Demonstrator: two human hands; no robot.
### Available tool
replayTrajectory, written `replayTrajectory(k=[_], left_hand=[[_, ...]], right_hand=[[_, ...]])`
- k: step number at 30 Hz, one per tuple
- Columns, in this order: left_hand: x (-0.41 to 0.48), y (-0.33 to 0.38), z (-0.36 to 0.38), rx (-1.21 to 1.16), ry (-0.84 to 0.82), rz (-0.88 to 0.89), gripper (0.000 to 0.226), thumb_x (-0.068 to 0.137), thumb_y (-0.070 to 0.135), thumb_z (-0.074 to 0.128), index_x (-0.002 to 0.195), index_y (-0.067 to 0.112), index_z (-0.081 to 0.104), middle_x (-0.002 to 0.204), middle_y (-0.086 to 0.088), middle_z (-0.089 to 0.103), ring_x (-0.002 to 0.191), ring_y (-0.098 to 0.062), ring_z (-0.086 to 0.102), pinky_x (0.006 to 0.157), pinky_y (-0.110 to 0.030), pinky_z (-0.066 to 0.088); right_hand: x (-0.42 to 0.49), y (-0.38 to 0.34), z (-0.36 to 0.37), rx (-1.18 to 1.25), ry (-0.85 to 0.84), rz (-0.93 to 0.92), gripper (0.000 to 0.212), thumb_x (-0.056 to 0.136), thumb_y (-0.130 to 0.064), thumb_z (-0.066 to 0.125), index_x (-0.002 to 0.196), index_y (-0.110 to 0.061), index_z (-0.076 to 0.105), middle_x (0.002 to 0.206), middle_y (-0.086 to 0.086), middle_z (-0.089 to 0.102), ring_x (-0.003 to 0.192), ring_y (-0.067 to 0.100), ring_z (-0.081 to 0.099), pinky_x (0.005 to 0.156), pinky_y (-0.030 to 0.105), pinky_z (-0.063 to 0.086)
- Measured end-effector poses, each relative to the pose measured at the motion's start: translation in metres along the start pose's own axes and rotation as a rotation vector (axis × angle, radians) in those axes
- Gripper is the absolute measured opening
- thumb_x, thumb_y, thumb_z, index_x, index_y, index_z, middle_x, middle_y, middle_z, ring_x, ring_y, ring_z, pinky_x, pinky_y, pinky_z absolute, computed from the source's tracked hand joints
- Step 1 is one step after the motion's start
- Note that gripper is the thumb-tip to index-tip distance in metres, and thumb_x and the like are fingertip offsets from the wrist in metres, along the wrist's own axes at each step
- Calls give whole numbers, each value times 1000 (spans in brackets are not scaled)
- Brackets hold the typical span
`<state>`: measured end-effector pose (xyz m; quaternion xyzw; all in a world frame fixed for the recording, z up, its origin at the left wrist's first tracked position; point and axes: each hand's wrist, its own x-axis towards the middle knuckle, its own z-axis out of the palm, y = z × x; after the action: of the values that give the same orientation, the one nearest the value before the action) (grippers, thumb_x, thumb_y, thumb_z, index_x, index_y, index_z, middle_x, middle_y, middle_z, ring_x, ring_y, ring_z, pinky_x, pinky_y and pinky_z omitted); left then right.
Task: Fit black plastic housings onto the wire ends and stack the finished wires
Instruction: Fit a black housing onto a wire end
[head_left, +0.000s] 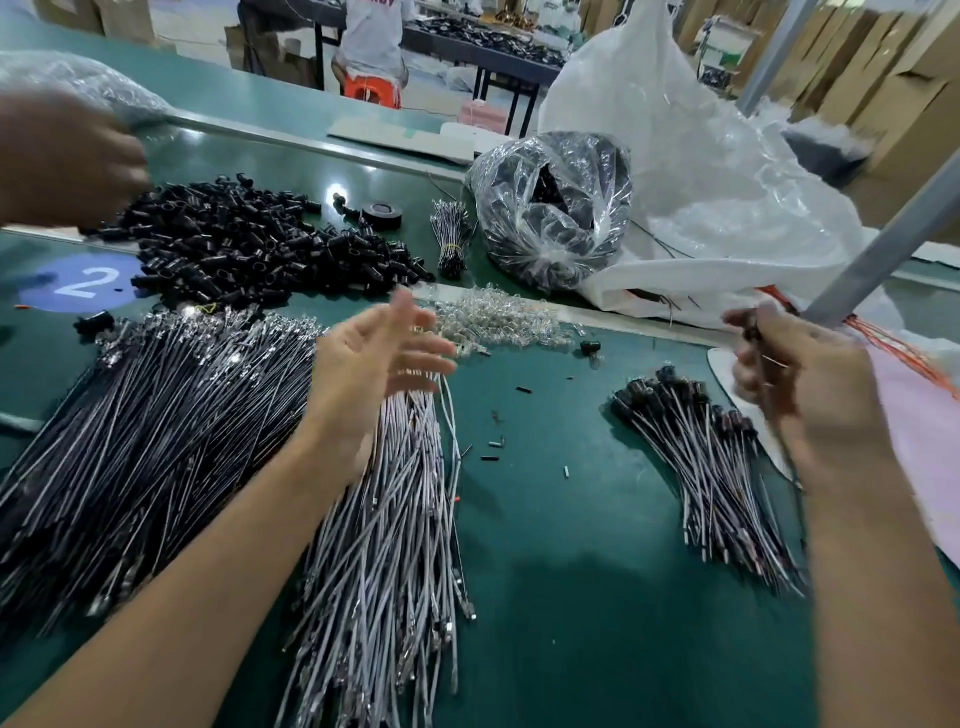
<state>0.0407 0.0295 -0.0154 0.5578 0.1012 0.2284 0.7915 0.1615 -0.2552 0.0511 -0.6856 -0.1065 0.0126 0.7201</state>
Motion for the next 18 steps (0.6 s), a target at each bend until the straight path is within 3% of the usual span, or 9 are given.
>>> replayTrajectory(k=[2, 4, 9, 11, 14, 18], left_hand=[[2, 1, -6, -114, 304, 77, 51, 93, 58, 42, 84, 13, 65, 64, 0, 69, 57, -15, 64, 55, -22, 50], [3, 5, -13, -195, 486, 107, 58, 100, 58, 33, 80, 14, 66, 58, 1, 65, 50, -13, 58, 52, -21, 45], [5, 7, -15, -142, 572, 164, 54, 102, 50, 37, 78, 11, 65, 55, 0, 61, 45, -12, 50, 45, -19, 38], [8, 6, -16, 6, 549, 159, 41, 102, 42, 46, 82, 12, 65, 61, -1, 63, 46, -10, 51, 43, -17, 38], [13, 2, -21, 356, 455, 105, 16, 96, 25, 60, 82, 21, 64, 67, 6, 67, 53, -7, 56, 48, -16, 41], [16, 1, -27, 732, 442, 147, 21, 86, 9, 72, 77, 26, 64, 75, 10, 65, 67, -3, 61, 59, -11, 49]], right_hand=[[5, -3, -25, -353, 21, 27, 26, 89, -28, 62, 96, -5, 72, 59, -3, 62, 50, 9, 51, 45, 17, 43], [11, 3, -34, -689, 27, 51, 25, 89, -26, 66, 99, -4, 73, 67, 6, 68, 57, 17, 54, 53, 27, 45], [9, 20, -19, -1210, 139, -4, 34, 91, -37, 66, 109, -10, 73, 95, 16, 73, 86, 32, 66, 78, 33, 47], [3, 22, 0, -1191, 196, -185, 29, 92, -35, 66, 108, -12, 73, 97, 12, 74, 84, 28, 65, 81, 34, 48], [-7, 30, 46, -1023, 107, -402, 15, 91, -22, 67, 99, -14, 76, 90, 5, 75, 74, 18, 64, 79, 31, 51], [-18, 55, 114, -896, -96, -457, 12, 91, -12, 65, 97, -13, 76, 87, 1, 74, 73, 14, 63, 73, 27, 50]])
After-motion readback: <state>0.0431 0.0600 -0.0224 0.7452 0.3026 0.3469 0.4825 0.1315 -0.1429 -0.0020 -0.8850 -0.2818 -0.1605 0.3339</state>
